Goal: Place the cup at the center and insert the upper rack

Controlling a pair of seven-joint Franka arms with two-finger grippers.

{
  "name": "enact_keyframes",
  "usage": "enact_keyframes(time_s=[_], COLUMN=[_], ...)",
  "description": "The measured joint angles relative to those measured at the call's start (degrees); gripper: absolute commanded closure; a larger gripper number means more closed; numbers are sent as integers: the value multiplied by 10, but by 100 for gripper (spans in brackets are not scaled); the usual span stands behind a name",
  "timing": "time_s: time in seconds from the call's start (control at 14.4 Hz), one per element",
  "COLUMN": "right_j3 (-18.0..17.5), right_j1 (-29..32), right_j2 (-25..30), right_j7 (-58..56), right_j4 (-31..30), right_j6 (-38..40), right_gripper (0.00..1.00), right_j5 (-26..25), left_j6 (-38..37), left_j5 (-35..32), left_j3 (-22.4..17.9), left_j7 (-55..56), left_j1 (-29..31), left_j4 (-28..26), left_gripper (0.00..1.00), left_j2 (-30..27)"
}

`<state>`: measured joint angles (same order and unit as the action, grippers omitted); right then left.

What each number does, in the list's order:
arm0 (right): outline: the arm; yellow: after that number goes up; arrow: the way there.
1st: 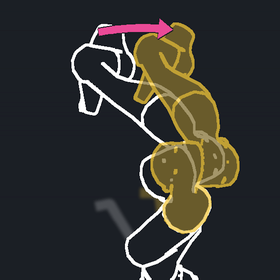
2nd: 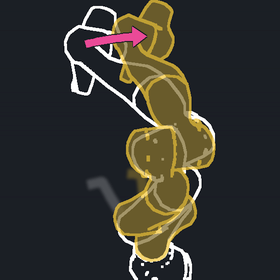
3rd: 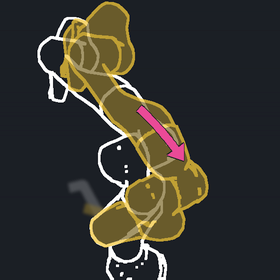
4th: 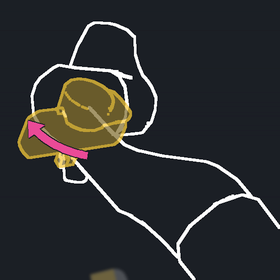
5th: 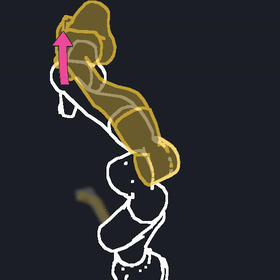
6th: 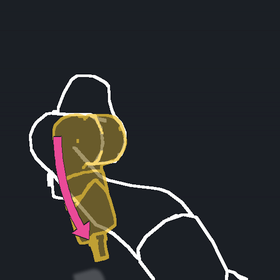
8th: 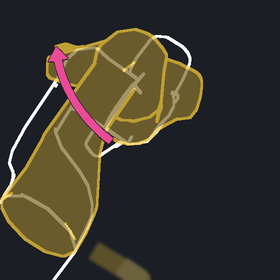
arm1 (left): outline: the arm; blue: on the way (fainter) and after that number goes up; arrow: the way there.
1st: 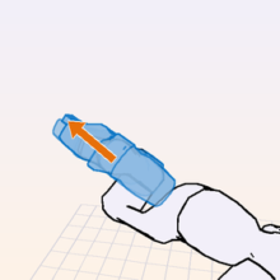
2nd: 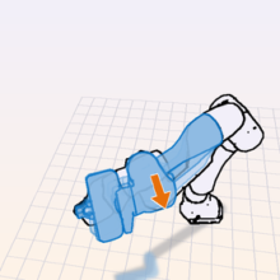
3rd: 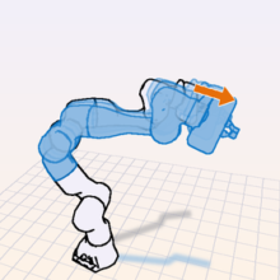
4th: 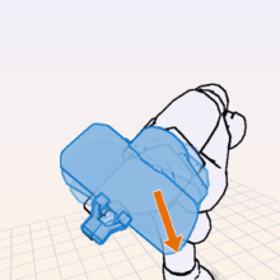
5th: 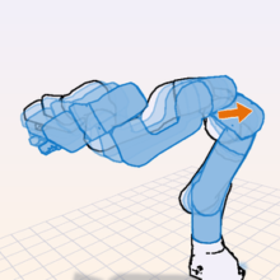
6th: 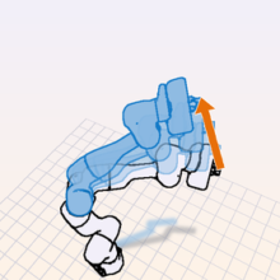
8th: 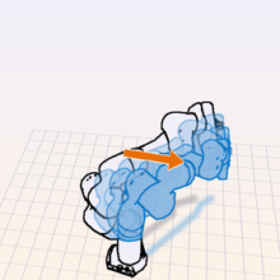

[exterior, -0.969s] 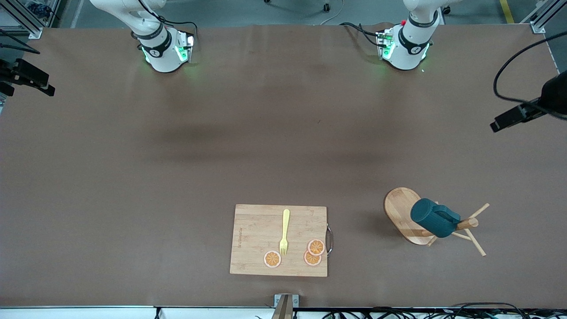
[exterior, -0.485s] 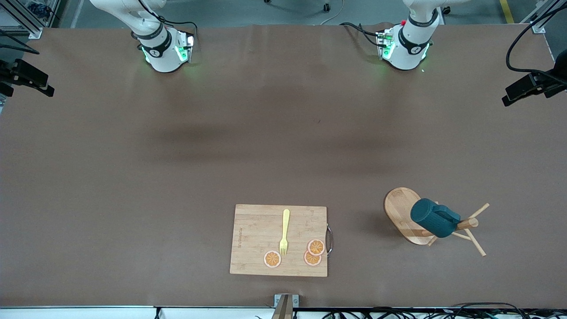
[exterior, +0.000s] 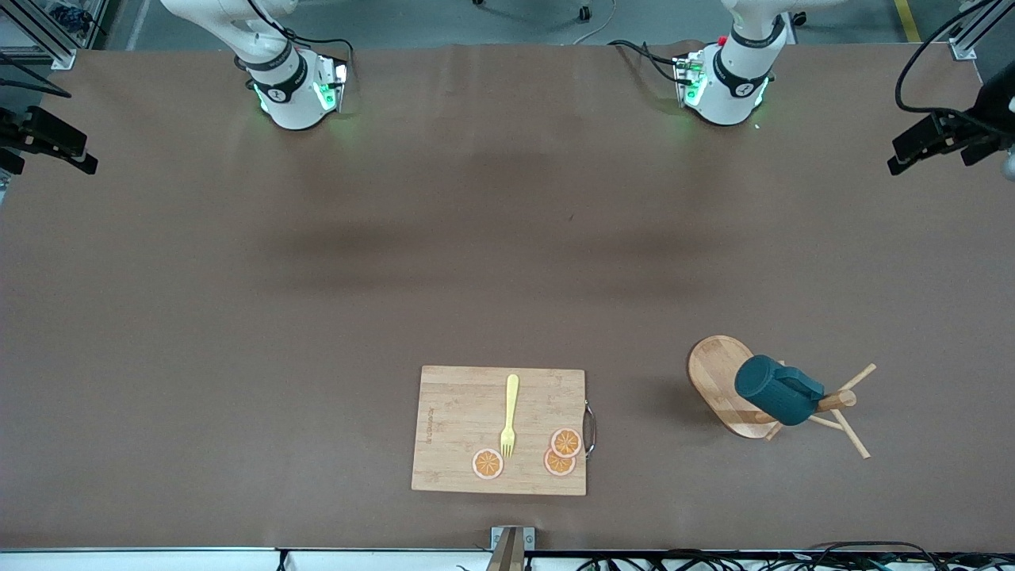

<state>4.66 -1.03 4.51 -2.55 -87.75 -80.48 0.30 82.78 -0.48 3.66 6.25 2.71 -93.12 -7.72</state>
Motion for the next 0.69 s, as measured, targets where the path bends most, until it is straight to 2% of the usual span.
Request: enact_keyframes(time_s=[0.28,0.69], right_j3=[0,0], right_j1=[0,0], right_j2=[0,0], right_j7=[0,0], right_j4=[0,0], right_j6=[0,-1], right_gripper=[0,0], right_j5=[0,0], left_j6=[-12,-7], left_j5=[3,6], left_j3=[3,4], left_j7=[-17,-32], left_j1=[-6,-7], left_j4=[-16,-22], left_gripper=[0,0], left_j2=[-31,-33])
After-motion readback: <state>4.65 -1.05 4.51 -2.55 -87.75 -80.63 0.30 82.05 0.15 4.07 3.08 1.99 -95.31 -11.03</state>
